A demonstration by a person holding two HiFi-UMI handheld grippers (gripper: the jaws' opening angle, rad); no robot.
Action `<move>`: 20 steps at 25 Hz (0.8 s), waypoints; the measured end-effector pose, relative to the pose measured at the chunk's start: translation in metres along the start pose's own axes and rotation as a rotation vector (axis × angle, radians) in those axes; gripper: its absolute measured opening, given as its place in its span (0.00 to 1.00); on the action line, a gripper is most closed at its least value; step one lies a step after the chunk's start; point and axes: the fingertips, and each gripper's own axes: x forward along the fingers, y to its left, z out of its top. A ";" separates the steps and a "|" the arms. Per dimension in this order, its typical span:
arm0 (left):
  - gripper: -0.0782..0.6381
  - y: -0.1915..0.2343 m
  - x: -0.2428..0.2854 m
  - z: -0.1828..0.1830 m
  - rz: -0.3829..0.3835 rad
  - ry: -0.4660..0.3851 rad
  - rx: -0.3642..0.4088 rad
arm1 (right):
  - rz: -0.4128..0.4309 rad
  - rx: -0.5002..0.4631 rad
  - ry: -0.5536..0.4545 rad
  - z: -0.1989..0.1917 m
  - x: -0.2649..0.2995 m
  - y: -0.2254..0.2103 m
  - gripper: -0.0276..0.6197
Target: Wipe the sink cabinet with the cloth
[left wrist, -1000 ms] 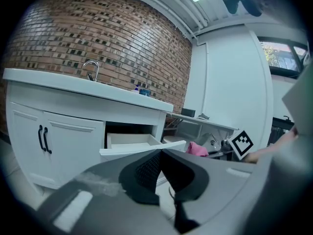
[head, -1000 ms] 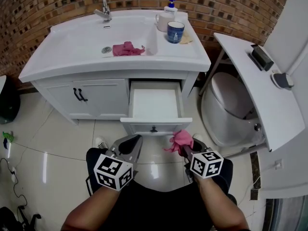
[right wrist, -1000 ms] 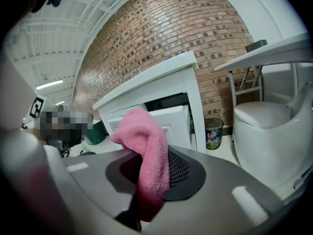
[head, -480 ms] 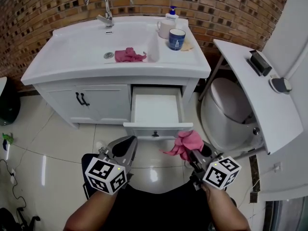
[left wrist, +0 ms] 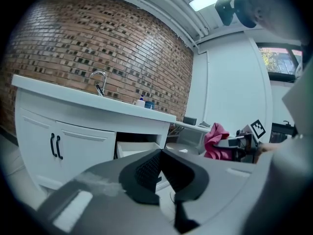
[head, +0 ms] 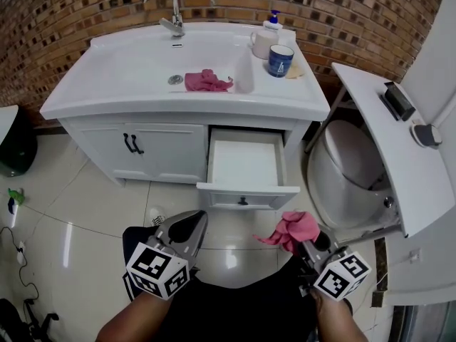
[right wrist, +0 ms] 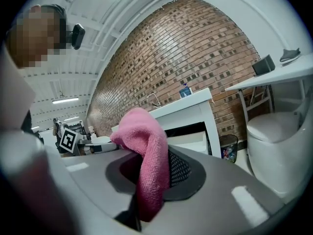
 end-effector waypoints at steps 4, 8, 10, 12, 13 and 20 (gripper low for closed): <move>0.12 -0.001 -0.004 0.001 -0.007 -0.001 -0.011 | 0.011 -0.008 0.006 0.001 -0.011 0.018 0.17; 0.12 -0.007 -0.006 0.005 -0.025 -0.012 -0.018 | -0.003 -0.053 -0.002 -0.002 -0.022 0.031 0.17; 0.12 -0.008 -0.010 0.008 -0.026 -0.024 -0.018 | -0.015 -0.057 -0.012 -0.001 -0.024 0.029 0.17; 0.12 -0.008 -0.015 0.010 -0.022 -0.034 -0.023 | -0.020 -0.059 -0.017 0.000 -0.024 0.026 0.17; 0.12 -0.008 -0.017 0.011 -0.018 -0.038 -0.026 | -0.020 -0.062 -0.017 0.001 -0.023 0.025 0.17; 0.12 -0.006 -0.024 0.009 -0.010 -0.034 -0.031 | -0.015 -0.073 -0.015 0.004 -0.020 0.028 0.17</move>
